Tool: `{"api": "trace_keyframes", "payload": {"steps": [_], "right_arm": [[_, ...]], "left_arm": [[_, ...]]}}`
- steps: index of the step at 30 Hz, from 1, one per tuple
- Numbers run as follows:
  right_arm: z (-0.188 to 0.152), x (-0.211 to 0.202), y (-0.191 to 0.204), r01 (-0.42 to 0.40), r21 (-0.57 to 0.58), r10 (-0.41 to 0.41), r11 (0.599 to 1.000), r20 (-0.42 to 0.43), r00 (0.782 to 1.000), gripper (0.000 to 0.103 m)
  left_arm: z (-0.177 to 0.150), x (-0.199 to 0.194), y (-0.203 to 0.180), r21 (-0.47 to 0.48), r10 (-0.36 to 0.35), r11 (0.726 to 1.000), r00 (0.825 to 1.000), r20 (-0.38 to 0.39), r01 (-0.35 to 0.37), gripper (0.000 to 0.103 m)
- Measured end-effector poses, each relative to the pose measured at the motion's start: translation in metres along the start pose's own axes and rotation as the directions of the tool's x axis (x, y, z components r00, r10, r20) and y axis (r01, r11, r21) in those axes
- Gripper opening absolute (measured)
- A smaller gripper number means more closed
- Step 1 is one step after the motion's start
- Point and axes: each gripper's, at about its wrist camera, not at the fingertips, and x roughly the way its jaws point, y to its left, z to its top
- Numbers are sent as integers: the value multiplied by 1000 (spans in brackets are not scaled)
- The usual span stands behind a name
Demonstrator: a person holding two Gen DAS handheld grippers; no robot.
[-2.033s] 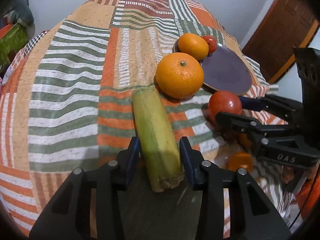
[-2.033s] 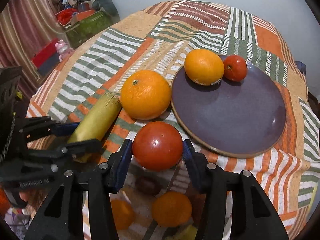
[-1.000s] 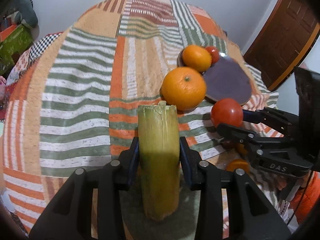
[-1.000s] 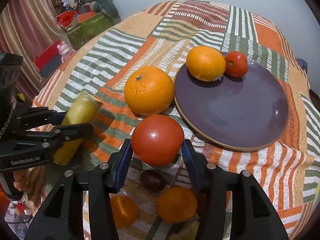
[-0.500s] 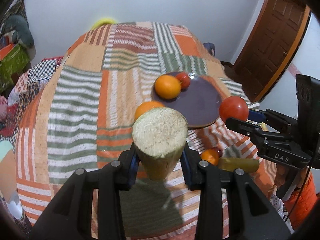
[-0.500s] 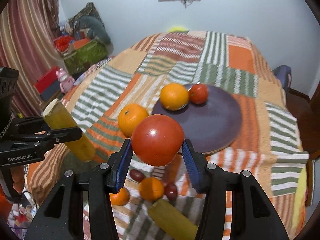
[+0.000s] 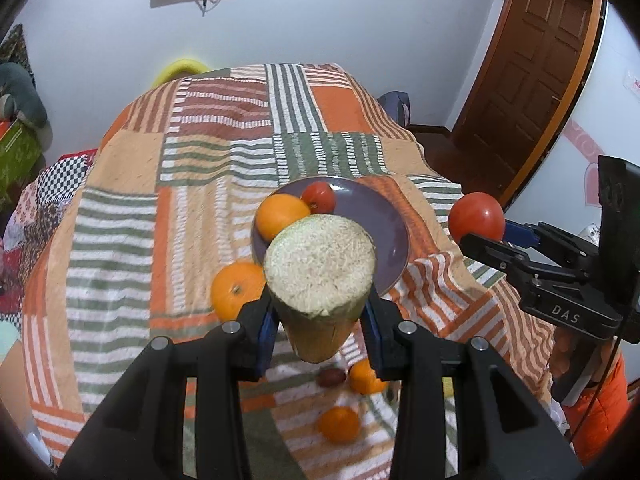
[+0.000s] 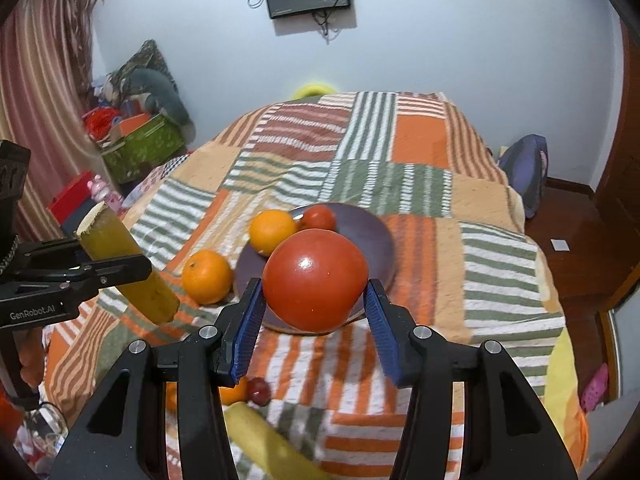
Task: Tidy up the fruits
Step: 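Lift the corn upright with the left tool while the right tool carries the tomato to the plate, then lay the corn on the plate with the left tool while the right tool releases the tomato there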
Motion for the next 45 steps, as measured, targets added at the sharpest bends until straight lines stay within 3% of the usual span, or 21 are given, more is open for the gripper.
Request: {"api": "trace_keyframes", "payload": {"steps": [18,25,38,45], "right_arm": [[15,51,-28,-3,5,3,1000,-30,1000,47],[20,76,-36,3,-1,-3,1000,-65,998,47],[29,113,-46,15,-7,-16,1000,-137,990,47],[27,125,-50,4,-2,-4,1000,-165,986,48]], "left_arm": [[31,88,-16,71,56,996,994,-89,-49,37],[37,121,-18,55,38,998,990,-136,-30,37],[57,158,-13,34,44,999,990,-137,-40,37],[52,162,-20,88,59,995,990,-125,-48,37]]}}
